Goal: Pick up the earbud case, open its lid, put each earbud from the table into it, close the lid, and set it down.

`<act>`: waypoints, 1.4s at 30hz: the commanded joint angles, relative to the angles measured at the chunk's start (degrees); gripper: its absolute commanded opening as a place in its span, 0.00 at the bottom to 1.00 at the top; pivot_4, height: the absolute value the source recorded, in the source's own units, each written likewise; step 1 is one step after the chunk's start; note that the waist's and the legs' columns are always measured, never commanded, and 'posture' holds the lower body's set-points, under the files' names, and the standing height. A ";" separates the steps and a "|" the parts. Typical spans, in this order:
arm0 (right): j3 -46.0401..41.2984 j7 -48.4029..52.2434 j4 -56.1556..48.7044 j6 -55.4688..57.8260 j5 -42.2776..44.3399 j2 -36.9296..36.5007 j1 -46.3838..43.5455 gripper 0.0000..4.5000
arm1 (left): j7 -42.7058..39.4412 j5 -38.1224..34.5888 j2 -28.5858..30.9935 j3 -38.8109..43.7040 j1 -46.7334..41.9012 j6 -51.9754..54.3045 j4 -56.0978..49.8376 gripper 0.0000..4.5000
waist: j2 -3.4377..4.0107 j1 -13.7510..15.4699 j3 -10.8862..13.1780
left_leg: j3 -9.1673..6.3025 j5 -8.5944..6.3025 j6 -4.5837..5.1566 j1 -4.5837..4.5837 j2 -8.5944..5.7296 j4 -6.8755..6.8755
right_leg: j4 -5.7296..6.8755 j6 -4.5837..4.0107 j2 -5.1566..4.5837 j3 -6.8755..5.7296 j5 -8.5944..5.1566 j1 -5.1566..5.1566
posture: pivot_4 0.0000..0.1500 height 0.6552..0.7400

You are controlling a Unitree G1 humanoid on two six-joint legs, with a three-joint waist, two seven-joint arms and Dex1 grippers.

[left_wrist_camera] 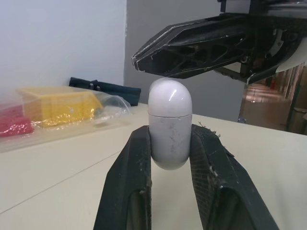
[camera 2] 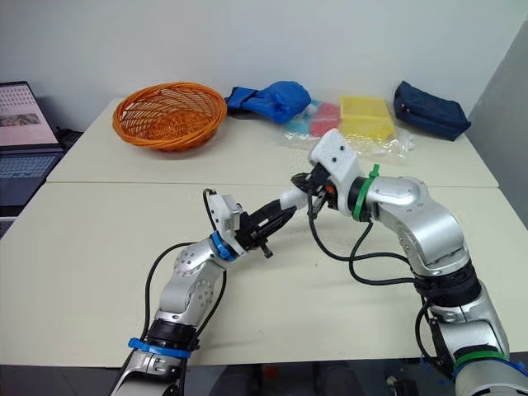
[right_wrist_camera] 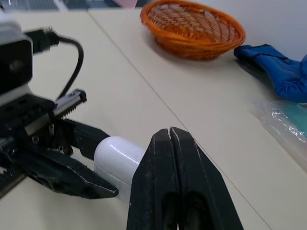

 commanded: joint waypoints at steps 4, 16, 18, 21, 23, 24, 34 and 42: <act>-9.37 7.04 -6.06 -3.62 7.98 -5.08 3.01 0.30 | -2.21 -11.01 5.64 1.82 -5.56 21.67 -5.53 0.16 | 0.01 -0.05 0.00 | -0.09 0.00 0.00 -0.02 -0.02 0.00 | -0.05 0.01 0.00 -0.10 -0.01 0.04 | 1.00 1.00; -2.94 23.71 1.30 -35.09 -4.79 -14.17 21.99 0.99 | 5.68 -18.63 12.72 3.36 -11.56 60.23 -0.23 0.16 | 0.04 -0.14 0.00 | -0.19 0.00 0.00 0.11 -0.03 0.03 | -0.04 0.01 0.02 -0.20 -0.02 0.19 | 1.00 1.00; -1.71 24.94 4.33 -40.97 -7.69 -14.34 24.44 0.99 | 12.51 -21.13 9.74 7.48 -12.84 69.39 2.28 0.16 | 0.04 -0.03 0.00 | -0.20 0.00 0.00 0.11 -0.03 0.03 | -0.03 0.00 0.02 -0.20 -0.02 0.19 | 1.00 1.00; -0.73 24.44 7.13 -46.83 -10.66 -13.47 25.27 0.99 | 18.42 -21.33 7.39 11.66 -13.82 75.74 4.48 0.16 | 0.04 -0.01 0.00 | -0.17 0.00 0.00 0.10 -0.06 0.08 | -0.02 0.01 -0.01 -0.17 -0.01 0.19 | 1.00 1.00; -0.47 24.13 7.45 -46.66 -10.24 -12.62 25.74 0.99 | 20.78 -20.77 6.76 12.93 -13.63 78.35 4.82 0.16 | 0.04 -0.18 0.00 | -0.18 0.01 -0.02 0.12 -0.07 0.10 | 0.02 0.02 -0.01 -0.17 -0.01 0.20 | 1.00 1.00; -0.28 24.33 7.38 -46.08 -9.75 -12.33 25.94 0.99 | 21.54 -20.54 6.58 13.35 -13.45 79.18 4.84 0.16 | 0.05 -0.24 -0.01 | -0.17 0.01 -0.02 0.17 -0.05 0.09 | 0.04 0.01 0.01 -0.15 0.00 0.22 | 1.00 1.00; -0.32 22.60 8.93 -44.45 -9.49 -9.17 23.34 1.00 | 28.42 -19.62 4.84 17.98 -11.58 86.28 2.04 0.32 | 0.05 -0.28 -0.01 | -0.05 0.04 -0.07 0.77 -0.07 0.05 | 0.67 -0.13 0.01 0.04 -0.10 0.35 | 1.00 1.00; -0.86 23.07 13.91 -47.37 -10.64 -9.48 21.48 1.00 | 29.05 -19.59 11.42 21.47 -7.27 89.49 -7.57 0.76 | 0.05 -0.59 -0.02 | -0.03 0.06 -0.10 0.88 -0.03 0.02 | 0.86 -0.28 0.05 0.10 -0.18 0.33 | 1.00 1.00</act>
